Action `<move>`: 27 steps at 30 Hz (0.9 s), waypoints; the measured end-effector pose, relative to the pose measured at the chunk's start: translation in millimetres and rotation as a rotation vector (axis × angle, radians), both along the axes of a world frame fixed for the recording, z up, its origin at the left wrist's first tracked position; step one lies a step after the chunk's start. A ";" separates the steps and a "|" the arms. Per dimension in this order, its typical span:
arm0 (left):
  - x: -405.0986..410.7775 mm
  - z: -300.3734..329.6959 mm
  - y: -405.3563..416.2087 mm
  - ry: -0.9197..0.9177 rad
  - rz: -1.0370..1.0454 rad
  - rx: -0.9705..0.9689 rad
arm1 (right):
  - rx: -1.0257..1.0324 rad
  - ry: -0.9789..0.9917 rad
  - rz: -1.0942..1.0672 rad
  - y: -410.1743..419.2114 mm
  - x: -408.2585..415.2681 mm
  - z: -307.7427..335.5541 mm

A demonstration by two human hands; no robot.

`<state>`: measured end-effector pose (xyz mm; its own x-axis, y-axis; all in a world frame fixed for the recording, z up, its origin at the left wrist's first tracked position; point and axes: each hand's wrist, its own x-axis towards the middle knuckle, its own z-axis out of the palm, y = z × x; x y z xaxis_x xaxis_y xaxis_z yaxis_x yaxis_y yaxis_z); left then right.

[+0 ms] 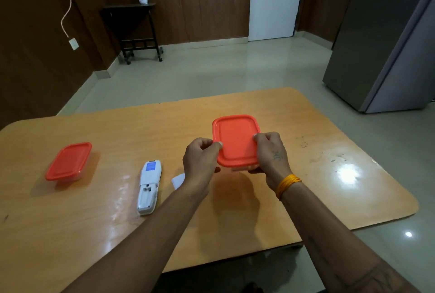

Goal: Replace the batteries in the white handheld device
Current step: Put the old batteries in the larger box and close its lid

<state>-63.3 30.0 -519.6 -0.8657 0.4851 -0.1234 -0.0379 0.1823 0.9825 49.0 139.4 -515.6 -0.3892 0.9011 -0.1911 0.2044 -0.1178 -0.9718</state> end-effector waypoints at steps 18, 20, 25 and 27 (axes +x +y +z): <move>-48.0 -17.9 240.3 -0.160 -0.090 0.138 | 0.106 0.059 -0.168 226.6 -15.1 -8.8; -53.6 -24.9 276.7 -0.167 -0.095 0.146 | 0.130 0.045 -0.213 259.0 -20.4 -16.4; -59.8 -43.8 353.0 -0.210 -0.090 0.151 | 0.136 0.009 -0.334 328.1 -28.3 -29.7; -62.7 -48.1 376.9 -0.212 -0.082 0.149 | 0.127 -0.006 -0.349 350.5 -32.3 -31.0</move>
